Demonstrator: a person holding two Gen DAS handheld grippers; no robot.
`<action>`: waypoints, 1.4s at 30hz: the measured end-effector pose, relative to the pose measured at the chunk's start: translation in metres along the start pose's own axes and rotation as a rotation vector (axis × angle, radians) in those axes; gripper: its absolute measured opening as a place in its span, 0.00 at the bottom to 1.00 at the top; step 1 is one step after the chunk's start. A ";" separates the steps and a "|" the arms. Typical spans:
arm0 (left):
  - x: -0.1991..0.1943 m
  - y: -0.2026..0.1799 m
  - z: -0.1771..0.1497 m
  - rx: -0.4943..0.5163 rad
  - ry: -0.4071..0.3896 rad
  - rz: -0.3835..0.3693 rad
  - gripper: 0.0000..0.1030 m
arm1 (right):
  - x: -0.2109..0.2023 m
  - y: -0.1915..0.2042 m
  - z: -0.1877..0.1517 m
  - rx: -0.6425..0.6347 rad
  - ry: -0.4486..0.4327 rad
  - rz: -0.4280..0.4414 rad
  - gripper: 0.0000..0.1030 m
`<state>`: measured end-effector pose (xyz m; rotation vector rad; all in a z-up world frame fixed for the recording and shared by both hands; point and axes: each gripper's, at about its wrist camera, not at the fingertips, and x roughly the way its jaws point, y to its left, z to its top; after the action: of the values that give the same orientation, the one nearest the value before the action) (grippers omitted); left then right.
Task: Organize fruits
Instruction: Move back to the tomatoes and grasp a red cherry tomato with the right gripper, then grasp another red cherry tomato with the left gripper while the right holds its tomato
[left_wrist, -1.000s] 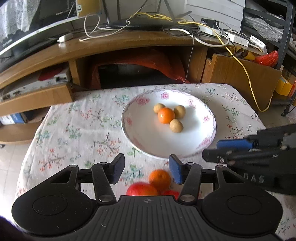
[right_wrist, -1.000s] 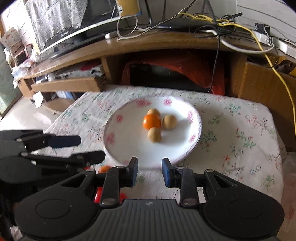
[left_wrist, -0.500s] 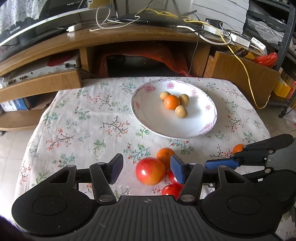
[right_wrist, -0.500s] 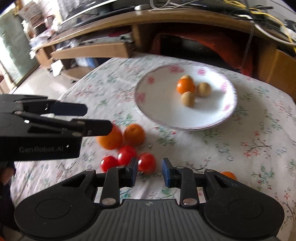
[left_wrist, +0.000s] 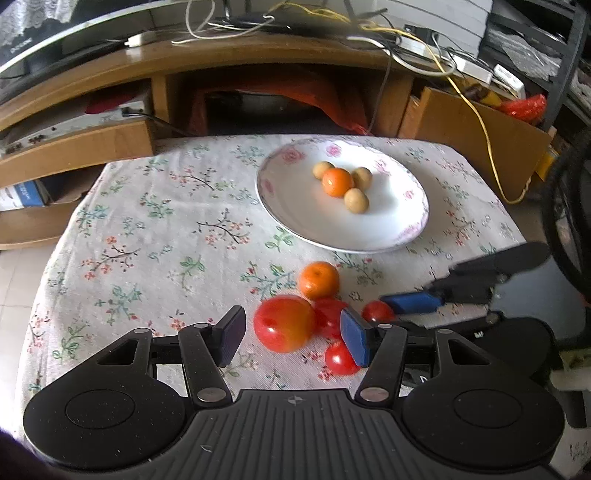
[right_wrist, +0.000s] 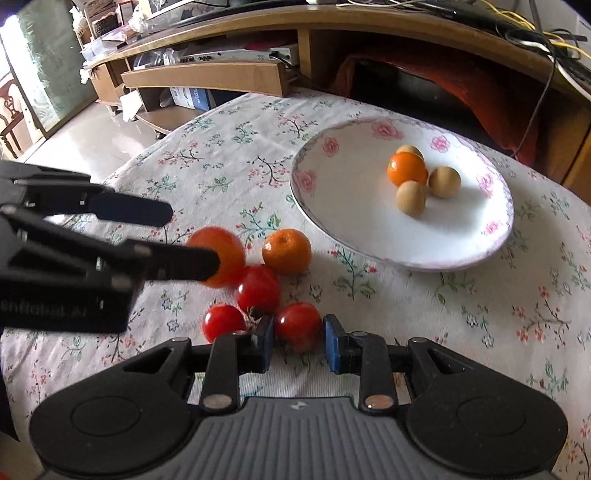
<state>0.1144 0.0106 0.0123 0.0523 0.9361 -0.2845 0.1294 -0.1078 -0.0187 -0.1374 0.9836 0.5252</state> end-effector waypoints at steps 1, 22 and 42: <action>0.000 0.000 -0.001 0.004 0.002 -0.002 0.63 | 0.000 0.001 0.000 -0.010 -0.001 -0.003 0.27; 0.033 -0.034 -0.024 0.119 0.084 -0.021 0.52 | -0.047 -0.015 -0.034 0.091 0.042 -0.071 0.26; 0.003 -0.052 -0.059 0.153 0.100 -0.039 0.35 | -0.055 0.005 -0.065 0.048 0.054 -0.090 0.26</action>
<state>0.0562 -0.0298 -0.0212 0.1901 1.0137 -0.3922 0.0535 -0.1457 -0.0090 -0.1529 1.0374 0.4172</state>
